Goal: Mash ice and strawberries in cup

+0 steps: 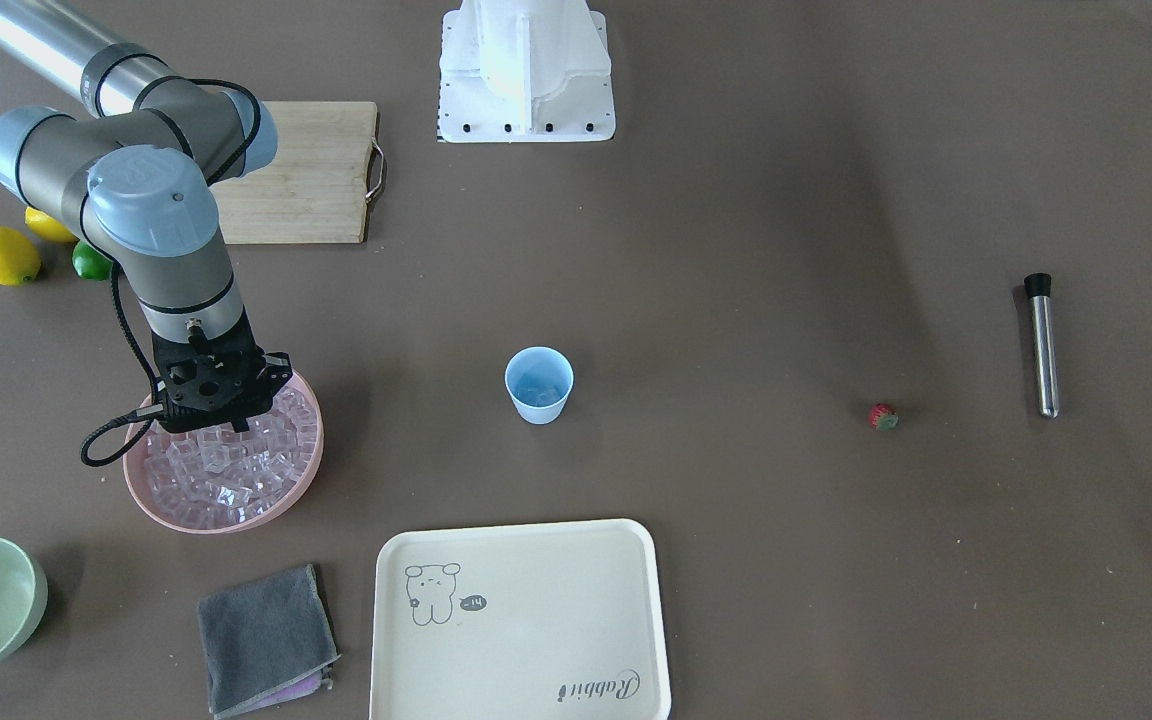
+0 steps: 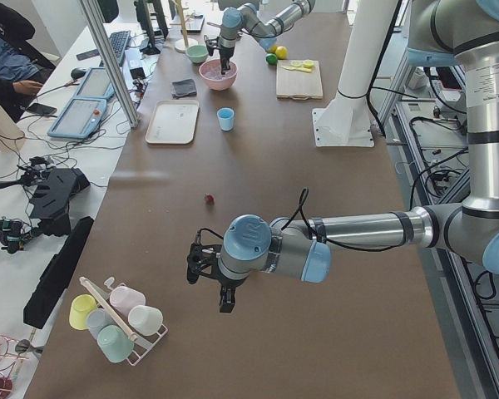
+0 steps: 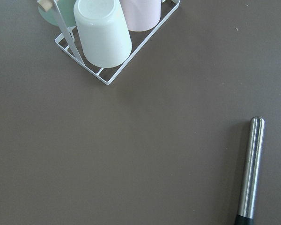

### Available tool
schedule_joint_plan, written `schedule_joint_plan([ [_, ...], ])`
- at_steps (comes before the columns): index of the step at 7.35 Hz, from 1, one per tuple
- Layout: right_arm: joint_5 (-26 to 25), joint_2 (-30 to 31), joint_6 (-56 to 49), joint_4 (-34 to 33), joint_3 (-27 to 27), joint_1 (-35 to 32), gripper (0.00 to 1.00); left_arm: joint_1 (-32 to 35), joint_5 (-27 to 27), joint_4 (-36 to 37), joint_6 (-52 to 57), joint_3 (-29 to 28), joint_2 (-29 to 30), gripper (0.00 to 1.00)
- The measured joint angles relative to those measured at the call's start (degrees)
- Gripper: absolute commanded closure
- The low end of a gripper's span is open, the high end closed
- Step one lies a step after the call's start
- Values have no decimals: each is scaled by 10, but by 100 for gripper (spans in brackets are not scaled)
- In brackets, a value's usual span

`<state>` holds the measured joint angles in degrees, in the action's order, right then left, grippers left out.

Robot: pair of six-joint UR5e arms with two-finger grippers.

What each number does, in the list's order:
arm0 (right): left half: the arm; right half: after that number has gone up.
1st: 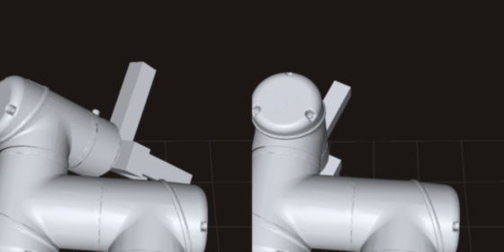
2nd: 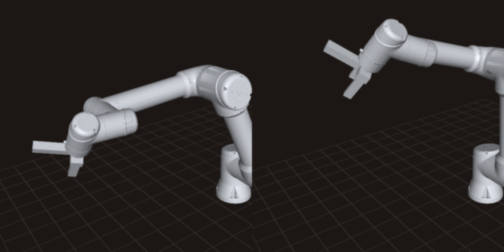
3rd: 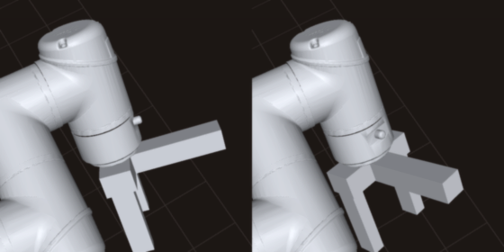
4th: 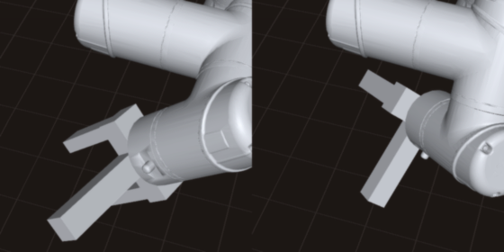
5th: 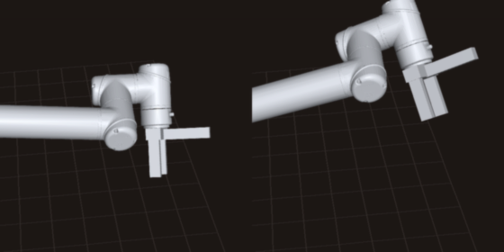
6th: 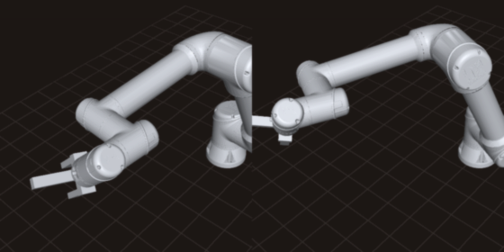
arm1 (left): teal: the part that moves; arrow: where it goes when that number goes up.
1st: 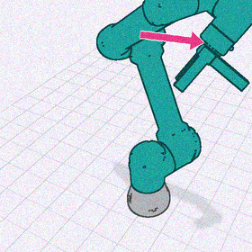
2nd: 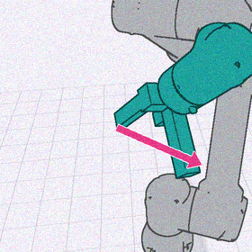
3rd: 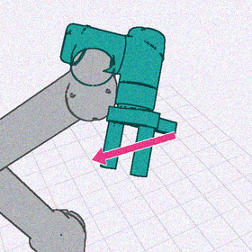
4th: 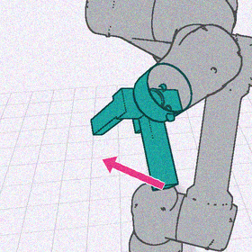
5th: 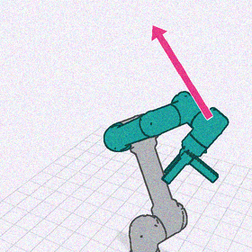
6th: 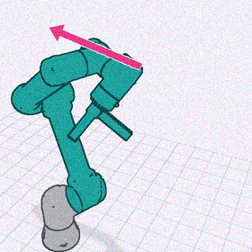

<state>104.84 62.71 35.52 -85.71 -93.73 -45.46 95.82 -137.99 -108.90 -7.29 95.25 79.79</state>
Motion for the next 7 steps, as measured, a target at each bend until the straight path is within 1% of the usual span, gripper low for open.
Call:
schedule_joint_plan([
  [2,-2,-1,-7,2,1,-4,0,0,0,0,0,0,0,2],
  [4,-22,1,-10,5,2,-6,2,0,-1,0,-1,1,0,2],
  [5,-31,3,-12,6,6,-6,13,0,-1,0,-1,2,0,2],
  [6,-36,3,-13,6,8,-6,22,0,-1,0,0,2,0,2],
  [7,-37,3,-14,6,9,-6,24,0,-1,-1,0,3,1,2],
])
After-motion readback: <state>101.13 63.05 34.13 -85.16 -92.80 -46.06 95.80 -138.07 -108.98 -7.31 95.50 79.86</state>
